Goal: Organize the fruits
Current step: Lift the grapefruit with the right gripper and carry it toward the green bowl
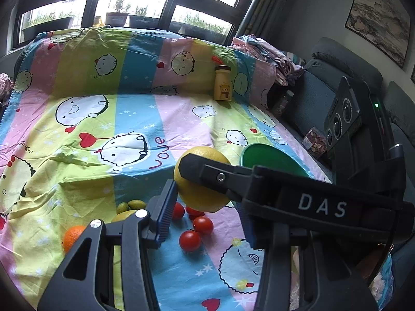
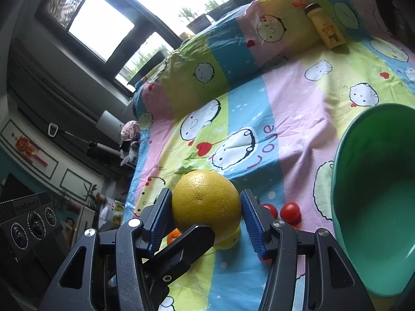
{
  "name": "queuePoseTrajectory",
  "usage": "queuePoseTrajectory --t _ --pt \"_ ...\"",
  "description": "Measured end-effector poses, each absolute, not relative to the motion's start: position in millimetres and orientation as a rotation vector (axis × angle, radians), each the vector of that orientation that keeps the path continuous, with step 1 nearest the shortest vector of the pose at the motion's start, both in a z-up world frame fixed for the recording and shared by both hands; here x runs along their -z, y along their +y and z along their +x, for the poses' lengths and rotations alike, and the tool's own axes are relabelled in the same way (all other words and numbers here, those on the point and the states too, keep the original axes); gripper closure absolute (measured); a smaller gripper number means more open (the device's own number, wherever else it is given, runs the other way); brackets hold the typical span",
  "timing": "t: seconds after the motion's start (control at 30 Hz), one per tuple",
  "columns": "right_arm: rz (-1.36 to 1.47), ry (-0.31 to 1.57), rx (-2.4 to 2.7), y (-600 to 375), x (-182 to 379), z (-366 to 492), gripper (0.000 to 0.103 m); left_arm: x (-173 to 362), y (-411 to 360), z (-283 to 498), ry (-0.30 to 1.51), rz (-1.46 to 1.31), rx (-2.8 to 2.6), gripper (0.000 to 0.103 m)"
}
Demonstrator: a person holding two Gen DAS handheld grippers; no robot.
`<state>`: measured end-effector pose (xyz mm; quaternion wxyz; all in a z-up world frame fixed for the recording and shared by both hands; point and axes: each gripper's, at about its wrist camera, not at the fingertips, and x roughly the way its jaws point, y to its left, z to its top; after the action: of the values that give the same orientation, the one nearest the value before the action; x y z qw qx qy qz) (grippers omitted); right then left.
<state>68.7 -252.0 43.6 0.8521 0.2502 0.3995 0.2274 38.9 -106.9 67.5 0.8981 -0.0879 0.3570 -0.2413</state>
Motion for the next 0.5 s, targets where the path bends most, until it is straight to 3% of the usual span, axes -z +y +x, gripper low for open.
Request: queuePoseTrajectory --t 0.5 --pt "0.516 0.816 -0.395 -269.4 -42.9 65.4 0.047 -59.4 -119.3 45.4 0.716 -0.228 0.57 0.058"
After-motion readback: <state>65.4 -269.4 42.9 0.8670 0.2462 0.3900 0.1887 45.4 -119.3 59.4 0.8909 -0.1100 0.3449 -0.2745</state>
